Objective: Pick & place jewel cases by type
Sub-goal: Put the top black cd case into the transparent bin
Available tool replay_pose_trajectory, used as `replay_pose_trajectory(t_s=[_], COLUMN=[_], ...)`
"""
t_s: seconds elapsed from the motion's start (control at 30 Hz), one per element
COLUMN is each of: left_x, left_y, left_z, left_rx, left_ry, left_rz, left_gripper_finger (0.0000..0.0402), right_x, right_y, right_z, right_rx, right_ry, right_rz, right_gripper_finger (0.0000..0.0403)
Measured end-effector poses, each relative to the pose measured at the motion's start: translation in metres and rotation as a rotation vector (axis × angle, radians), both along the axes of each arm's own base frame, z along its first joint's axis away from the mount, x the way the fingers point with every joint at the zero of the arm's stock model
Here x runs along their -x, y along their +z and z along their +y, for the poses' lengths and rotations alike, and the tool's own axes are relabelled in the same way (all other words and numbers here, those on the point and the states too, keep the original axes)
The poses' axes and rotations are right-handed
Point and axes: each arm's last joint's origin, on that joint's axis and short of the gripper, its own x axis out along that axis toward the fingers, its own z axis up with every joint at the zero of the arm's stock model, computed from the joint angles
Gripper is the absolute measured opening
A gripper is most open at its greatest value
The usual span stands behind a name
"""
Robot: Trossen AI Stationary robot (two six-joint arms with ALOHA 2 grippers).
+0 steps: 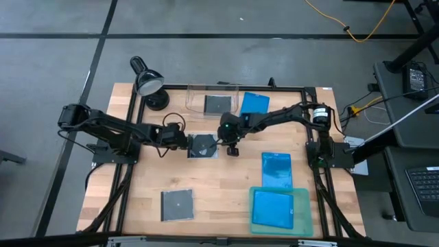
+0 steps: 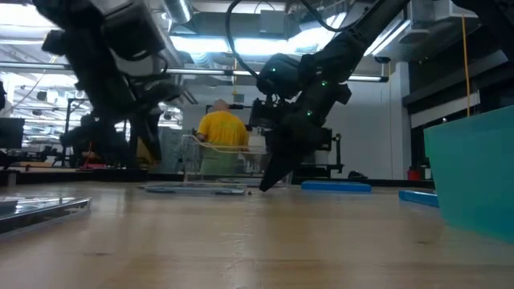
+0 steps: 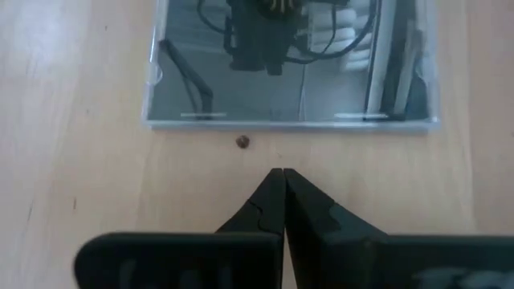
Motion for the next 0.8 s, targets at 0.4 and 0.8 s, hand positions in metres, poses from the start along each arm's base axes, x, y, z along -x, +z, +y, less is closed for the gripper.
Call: replay_pose_trajectory(t_s=[0.4, 0.8], left_x=[0.011, -0.005], left_y=[-0.02, -0.035], left_z=[-0.001, 0.002], left_rx=[0.047, 0.04], left_ry=[-0.002, -0.008], left_rz=[-0.024, -0.061], left_gripper_finger=[0.0167, 0.0167], right_x=[-0.003, -0.004], right_y=[-0.008, -0.009], right_z=[0.003, 0.003], right_rx=[-0.011, -0.011], right_ry=[0.011, 0.014], right_rz=[0.007, -0.006], right_gripper_finger=[0.0007, 0.0007])
